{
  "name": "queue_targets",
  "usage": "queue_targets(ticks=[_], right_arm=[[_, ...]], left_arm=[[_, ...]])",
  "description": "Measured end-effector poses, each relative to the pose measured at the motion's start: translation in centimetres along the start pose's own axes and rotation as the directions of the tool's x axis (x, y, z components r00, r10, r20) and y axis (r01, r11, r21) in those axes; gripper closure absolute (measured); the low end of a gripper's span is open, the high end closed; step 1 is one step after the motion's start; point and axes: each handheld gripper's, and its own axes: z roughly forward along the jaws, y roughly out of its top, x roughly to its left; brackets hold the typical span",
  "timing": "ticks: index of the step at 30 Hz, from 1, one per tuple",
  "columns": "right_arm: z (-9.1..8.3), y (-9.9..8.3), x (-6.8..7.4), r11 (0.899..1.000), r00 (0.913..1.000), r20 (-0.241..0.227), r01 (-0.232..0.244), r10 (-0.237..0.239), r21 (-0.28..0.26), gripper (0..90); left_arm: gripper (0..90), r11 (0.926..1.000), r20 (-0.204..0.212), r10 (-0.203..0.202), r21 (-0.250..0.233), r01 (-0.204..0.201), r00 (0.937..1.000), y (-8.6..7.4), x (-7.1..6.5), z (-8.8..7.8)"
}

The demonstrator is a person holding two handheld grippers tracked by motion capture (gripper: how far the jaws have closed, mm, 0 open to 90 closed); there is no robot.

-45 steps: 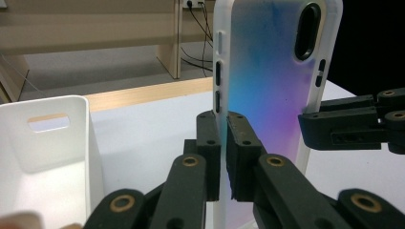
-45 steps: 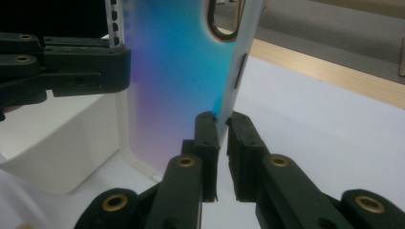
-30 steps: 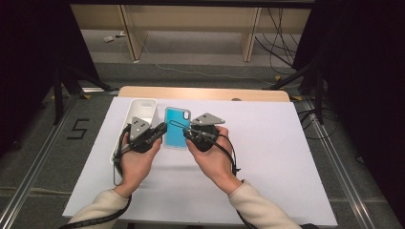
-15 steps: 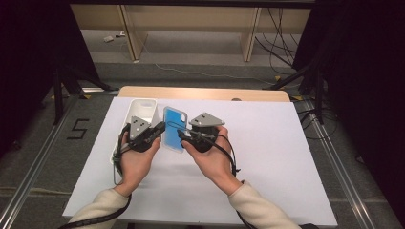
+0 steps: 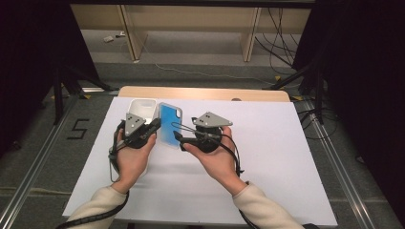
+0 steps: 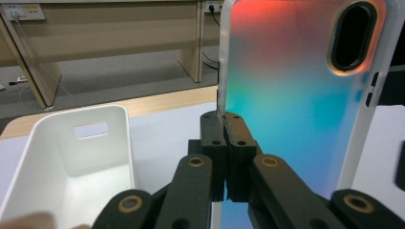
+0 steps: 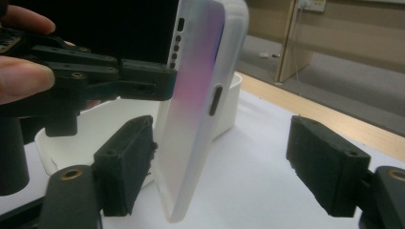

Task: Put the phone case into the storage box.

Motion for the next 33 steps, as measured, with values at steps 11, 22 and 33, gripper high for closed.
queue_targets(ticks=[11,22,33], right_arm=[[-0.8,-0.7,-1.2,1.0,0.9997,-0.021,-0.01,0.01,-0.016,18.7],[-1.8,-1.6,-2.5,0.999,0.9998,-0.013,-0.017,0.017,-0.028,18.4],[-2.7,-2.2,-3.3,0.999,0.9998,-0.004,-0.022,0.022,-0.023,17.8]], left_arm=[[88.1,0.9997,-0.029,-0.02,-0.016,0.019,0.9994,0.6,1.0,-0.2],[88.1,0.9996,-0.051,-0.022,-0.015,0.022,0.9984,0.8,1.8,-0.2],[88.1,0.9992,-0.076,-0.035,-0.024,0.033,0.9965,1.3,2.4,-0.1]])
